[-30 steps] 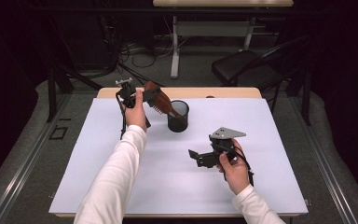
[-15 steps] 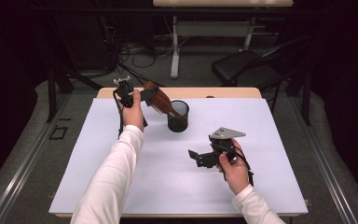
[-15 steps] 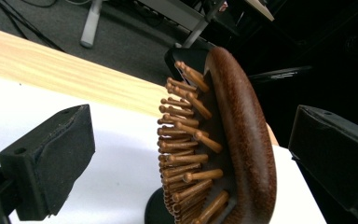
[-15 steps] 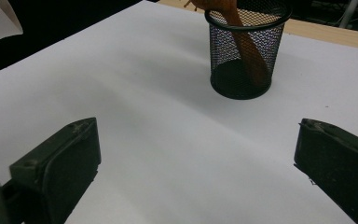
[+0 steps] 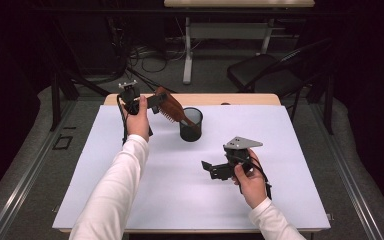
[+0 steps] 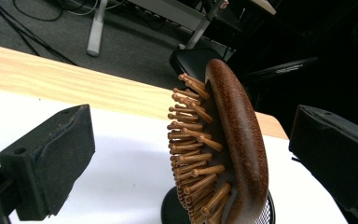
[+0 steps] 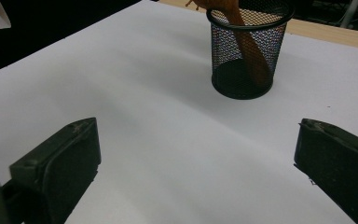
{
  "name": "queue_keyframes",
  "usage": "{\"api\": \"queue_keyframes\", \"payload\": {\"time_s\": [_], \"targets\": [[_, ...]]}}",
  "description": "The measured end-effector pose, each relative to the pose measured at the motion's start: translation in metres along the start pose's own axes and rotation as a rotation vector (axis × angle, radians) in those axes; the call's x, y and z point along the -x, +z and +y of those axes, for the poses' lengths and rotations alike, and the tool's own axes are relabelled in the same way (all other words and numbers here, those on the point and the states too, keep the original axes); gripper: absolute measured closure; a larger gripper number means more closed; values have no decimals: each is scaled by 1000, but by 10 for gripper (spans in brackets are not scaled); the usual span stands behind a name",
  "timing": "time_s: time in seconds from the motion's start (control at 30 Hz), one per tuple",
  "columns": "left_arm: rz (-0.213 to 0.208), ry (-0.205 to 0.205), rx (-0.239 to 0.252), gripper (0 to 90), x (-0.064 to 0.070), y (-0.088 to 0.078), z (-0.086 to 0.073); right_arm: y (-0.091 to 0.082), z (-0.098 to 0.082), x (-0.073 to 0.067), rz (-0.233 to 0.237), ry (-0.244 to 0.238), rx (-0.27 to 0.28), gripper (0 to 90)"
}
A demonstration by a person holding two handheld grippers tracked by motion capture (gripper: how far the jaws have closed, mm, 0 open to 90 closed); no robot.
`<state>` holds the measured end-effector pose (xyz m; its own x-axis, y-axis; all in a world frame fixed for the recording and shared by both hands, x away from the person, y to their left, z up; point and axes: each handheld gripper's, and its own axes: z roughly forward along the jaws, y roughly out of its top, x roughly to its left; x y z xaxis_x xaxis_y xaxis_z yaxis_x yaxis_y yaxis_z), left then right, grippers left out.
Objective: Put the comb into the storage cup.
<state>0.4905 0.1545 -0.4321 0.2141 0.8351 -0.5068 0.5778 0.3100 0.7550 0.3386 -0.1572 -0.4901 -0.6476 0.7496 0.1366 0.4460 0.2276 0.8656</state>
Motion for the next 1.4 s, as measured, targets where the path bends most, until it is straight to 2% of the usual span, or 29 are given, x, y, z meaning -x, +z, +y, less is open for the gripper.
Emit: {"api": "queue_keyframes", "payload": {"time_s": [0.13,0.33,0.53,0.93,1.13,1.4], "targets": [[-5,13,-4,5,-1,-3,2,0,0,0,-1,2,-5,2],[10,49,-6,5,0,-7,3,0,0,1,-2,0,0,1],[-7,79,-16,5,3,-11,6,-1,0,3,-4,4,4,1],[-10,150,-32,5,12,-21,12,-3,1,5,-5,15,14,3],[-14,167,-29,5,13,-27,13,-5,2,6,-7,19,19,3],[-16,210,-37,5,14,-36,14,-7,4,8,-13,20,33,3]]}}
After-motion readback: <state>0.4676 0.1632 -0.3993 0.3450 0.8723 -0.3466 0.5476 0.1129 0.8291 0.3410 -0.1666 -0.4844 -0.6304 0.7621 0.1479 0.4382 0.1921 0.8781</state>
